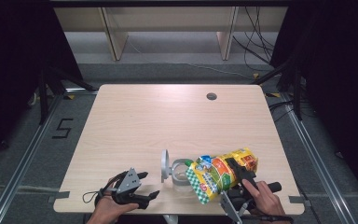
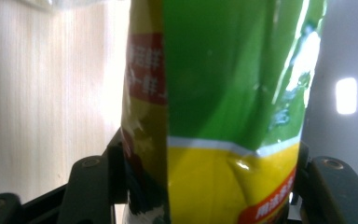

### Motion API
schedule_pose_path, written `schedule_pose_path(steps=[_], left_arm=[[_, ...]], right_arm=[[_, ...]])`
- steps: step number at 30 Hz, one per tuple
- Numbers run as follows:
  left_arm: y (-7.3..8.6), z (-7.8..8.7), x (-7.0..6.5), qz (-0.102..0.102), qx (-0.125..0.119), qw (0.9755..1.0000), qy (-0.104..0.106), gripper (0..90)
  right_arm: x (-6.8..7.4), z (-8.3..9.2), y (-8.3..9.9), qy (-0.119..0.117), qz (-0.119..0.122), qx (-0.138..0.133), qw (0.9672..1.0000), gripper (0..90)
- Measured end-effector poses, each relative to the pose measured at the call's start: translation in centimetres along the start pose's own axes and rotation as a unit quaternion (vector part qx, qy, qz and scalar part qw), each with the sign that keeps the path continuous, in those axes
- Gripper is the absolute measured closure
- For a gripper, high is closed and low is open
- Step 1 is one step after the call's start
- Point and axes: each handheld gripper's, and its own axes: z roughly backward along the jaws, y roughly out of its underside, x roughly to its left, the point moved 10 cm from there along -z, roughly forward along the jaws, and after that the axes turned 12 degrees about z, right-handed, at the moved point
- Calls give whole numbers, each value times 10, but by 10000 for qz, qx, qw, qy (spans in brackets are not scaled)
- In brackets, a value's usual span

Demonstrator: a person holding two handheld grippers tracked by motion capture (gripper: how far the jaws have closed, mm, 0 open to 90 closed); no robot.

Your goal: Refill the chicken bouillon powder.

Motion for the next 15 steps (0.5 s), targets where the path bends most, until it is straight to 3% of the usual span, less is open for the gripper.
schedule_pose_path(steps=[1, 2, 3, 4, 6, 8, 9, 10, 12, 13, 15], left_arm=[[0, 0, 0, 15, -11, 10000, -20, 231], [0, 0, 0, 12, -7, 10000, -16, 231], [0, 0, 0, 0, -8, 10000, -53, 231], [0, 0, 1, -74, 8, 10000, -43, 231], [0, 1, 1, -76, 21, 10000, -47, 231], [-1, 0, 1, -26, -56, 10000, -61, 231], [-1, 0, 0, 2, -44, 10000, -48, 231], [-1, 0, 0, 8, -54, 10000, -41, 231], [0, 1, 0, -20, 4, 10000, -8, 231], [0, 0, 0, -29, 22, 10000, -13, 231], [-1, 0, 1, -60, -24, 10000, -20, 231]], right_arm=[[4, 0, 1, -61, -203, 20, 9998, 422], [4, -1, 1, -70, -152, 10, 9999, 422], [0, -1, 1, -59, 96, 3, 9999, 423], [1, -1, 0, -66, 52, 3, 10000, 424], [2, 0, 0, -148, 221, 50, 9996, 455], [-4, -1, -2, -155, 471, -67, 9987, 461], [0, 0, 0, -219, 269, 6, 9994, 461], [0, 0, 0, -213, 315, 9, 9993, 461], [-2, -1, 0, -193, 519, -6, 9985, 462], [-7, -1, -1, -171, 841, -40, 9963, 462], [-5, 0, -1, -201, 806, -23, 9965, 462]])
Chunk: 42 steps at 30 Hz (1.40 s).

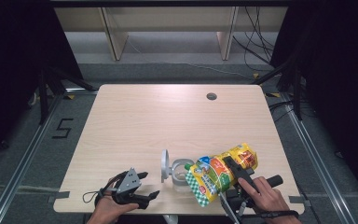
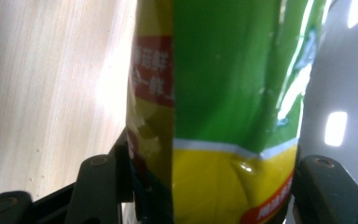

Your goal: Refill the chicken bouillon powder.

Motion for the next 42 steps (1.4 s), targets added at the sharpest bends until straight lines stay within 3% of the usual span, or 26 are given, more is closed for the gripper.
schedule_pose_path(steps=[1, 2, 5, 7, 9, 10, 11, 13, 16, 21, 23, 24, 26, 27, 28, 30, 31, 32, 34, 35, 38, 40, 41, 42], left_arm=[[1, 0, 0, 66, 6, 10000, -15, 231], [1, 0, 0, 49, 22, 10000, -8, 231], [1, 0, 0, 10, 41, 10000, -45, 231], [1, 0, 0, 12, 48, 10000, -55, 231], [1, 0, 0, 36, 21, 10000, -44, 231], [1, 0, 0, 40, 19, 10000, -42, 231], [1, 0, 0, 41, 21, 10000, -42, 231], [1, 0, 0, 57, 19, 10000, -33, 231], [2, -1, 0, 48, 38, 10000, 2, 231], [1, 0, 0, 49, 27, 10000, -8, 231], [0, 0, 2, -102, 28, 9999, -16, 231], [1, -1, 0, 60, 26, 10000, -5, 231], [1, -1, 0, 49, 29, 10000, -1, 231], [1, -1, 0, 39, 32, 10000, -2, 231], [1, -1, 0, 39, 32, 10000, -2, 231], [1, -1, 0, 37, 33, 10000, -3, 231], [1, -1, 0, 52, 19, 10000, -7, 231], [0, 0, 2, -120, 27, 9999, -40, 231], [0, 0, 2, -126, 32, 9999, -28, 231], [1, 0, 1, 20, 15, 10000, -65, 231], [1, 0, 2, 4, 14, 10000, -65, 231], [0, 0, 2, -65, 18, 10000, -58, 231], [0, 0, 2, -120, 25, 9999, -48, 231], [1, 0, 1, -25, 30, 10000, -44, 231]], right_arm=[[-2, 1, 0, -13, 172, 17, 9998, 462], [-2, 0, -1, 46, 157, -33, 9999, 463], [-6, 0, -1, 88, 459, -81, 9989, 463], [-6, -1, 0, 31, 545, -52, 9985, 463], [-3, -1, 1, 6, 439, -24, 9990, 463], [-5, -1, 1, -9, 598, -20, 9982, 463], [-9, -3, -1, 42, 904, -128, 9958, 464], [-11, -3, -2, 19, 956, -156, 9953, 467], [-8, -2, 0, -61, 819, -54, 9966, 472], [-13, -5, 1, -32, 958, -87, 9954, 482], [-15, -5, 1, -24, 1044, -78, 9945, 483], [-15, -4, 2, -48, 1077, -64, 9942, 483], [-20, -5, 0, 21, 1307, -144, 9913, 484], [-19, -4, 2, -20, 1178, -71, 9930, 484], [-23, -5, 0, 49, 1325, -163, 9910, 484], [-22, -4, 2, 7, 1246, -76, 9922, 485], [-25, -4, 1, 40, 1313, -101, 9913, 485], [-24, -4, 1, -15, 1342, -73, 9909, 486], [-26, -5, 0, -33, 1546, -110, 9879, 486], [-25, -4, 1, -39, 1432, -73, 9897, 487], [-25, -4, 0, -57, 1533, -75, 9881, 487], [-26, -5, 0, -81, 1728, -102, 9849, 487], [-26, -5, 0, -59, 1679, -95, 9857, 487], [-23, -4, 1, -83, 1509, -30, 9885, 488]])
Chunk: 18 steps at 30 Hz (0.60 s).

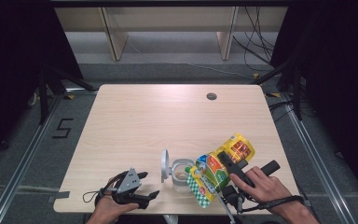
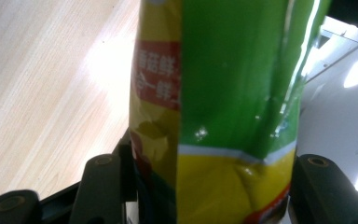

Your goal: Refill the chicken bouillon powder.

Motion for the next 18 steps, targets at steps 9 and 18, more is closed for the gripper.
schedule_pose_path(steps=[9, 18], left_arm=[[0, 0, 0, 39, -2, 10000, -15, 231], [1, -1, -1, 59, 3, 10000, 38, 231]], right_arm=[[-1, -1, 1, -82, 79, 8, 9999, 489], [-6, -4, 2, -70, 408, -100, 9991, 489]])
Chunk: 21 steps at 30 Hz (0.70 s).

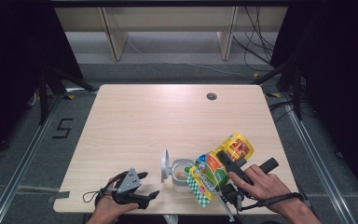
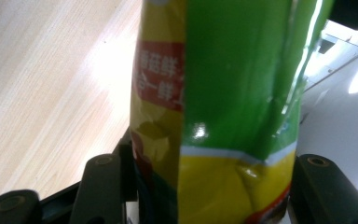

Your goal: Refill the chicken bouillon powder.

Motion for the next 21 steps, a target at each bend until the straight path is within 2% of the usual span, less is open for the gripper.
schedule_pose_path(steps=[1, 2, 3, 6, 8, 9, 10, 11, 12, 15, 16, 20, 21], left_arm=[[0, 0, 0, 1, 0, 10000, -1, 231], [0, 0, 0, 1, 0, 10000, -1, 231], [1, 0, 1, -56, 55, 10000, -18, 231], [0, 0, 0, -1, -20, 10000, -19, 231], [-2, 0, 2, -131, -44, 9999, -19, 231], [-2, 0, 2, -127, -44, 9999, -17, 230], [-1, 0, 2, -165, -17, 9999, -26, 230], [-1, 0, 2, -166, -19, 9999, -24, 230], [0, 0, 0, -8, -15, 10000, -12, 230], [0, 0, 0, -6, -19, 10000, -14, 230], [-1, 0, 1, -81, -23, 10000, -21, 230], [0, 0, 1, -30, -15, 10000, -40, 230], [-1, 0, 2, -122, -19, 9999, -23, 230]], right_arm=[[3, 1, 0, -35, -200, 53, 9998, 490], [3, 1, -1, -31, -256, 44, 9997, 490], [3, 0, -1, -41, -239, 41, 9997, 490], [2, -1, -1, -39, -192, 19, 9998, 490], [1, -1, -1, -50, -192, 19, 9998, 491], [-2, -2, 0, -29, 61, -23, 10000, 491], [-3, -2, 1, -19, 111, -18, 9999, 491], [-3, -2, 1, -22, 120, -21, 9999, 491], [0, -1, 0, -51, -117, 25, 9999, 491], [0, -1, 1, -80, -94, 24, 9999, 491], [-1, -1, 1, -76, -80, 20, 9999, 491], [-1, -2, 1, -80, -79, 10, 9999, 491], [-1, -2, 1, -82, -80, 6, 9999, 491]])
